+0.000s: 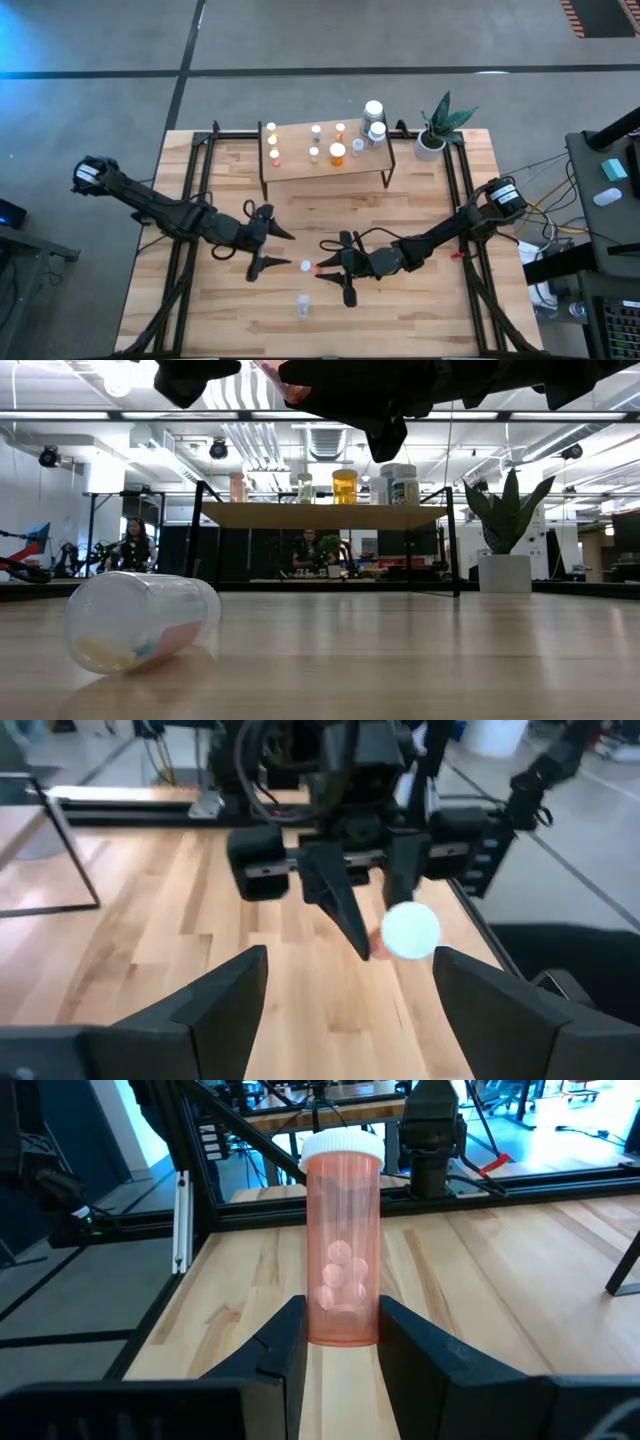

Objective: Pick and place medicine bottles onto shelf by color
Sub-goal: Put the pink pill bottle on the shelf

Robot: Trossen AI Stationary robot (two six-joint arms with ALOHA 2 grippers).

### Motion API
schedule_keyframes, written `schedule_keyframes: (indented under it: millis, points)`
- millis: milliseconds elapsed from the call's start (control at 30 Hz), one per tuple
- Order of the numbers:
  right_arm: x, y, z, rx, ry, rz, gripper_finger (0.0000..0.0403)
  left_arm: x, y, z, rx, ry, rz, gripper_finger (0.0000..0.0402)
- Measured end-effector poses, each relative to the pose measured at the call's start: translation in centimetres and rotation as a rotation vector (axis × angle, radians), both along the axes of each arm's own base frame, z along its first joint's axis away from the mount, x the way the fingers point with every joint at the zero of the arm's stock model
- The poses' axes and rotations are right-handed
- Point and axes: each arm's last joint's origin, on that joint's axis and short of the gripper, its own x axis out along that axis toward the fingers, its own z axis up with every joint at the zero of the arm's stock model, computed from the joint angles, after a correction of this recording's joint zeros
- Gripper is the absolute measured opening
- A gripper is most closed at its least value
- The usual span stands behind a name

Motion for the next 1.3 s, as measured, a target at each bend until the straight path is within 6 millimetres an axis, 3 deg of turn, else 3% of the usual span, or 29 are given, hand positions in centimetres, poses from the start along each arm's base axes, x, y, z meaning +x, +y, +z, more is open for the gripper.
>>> schedule_keyframes:
  millis: [333,600,900,1300]
  points:
    - [0.2,-0.5,0.0,0.0,-0.002,-0.016,0.0096,3.0,-1.2,1.1,0.082,0.157,-0.036,0.027]
    - [0.2,-0.4,0.0,-0.001,-0.001,-0.014,0.0096,5.7,-2.3,0.8,0.109,0.195,-0.084,0.027]
    - [0.2,-0.4,0.0,-0.009,-0.001,-0.012,0.0096,6.3,-2.4,0.3,0.116,0.214,-0.079,0.0266]
    - [0.2,-0.4,0.0,-0.006,-0.001,-0.013,0.0096,6.1,-2.3,0.1,0.12,0.241,-0.09,0.0144]
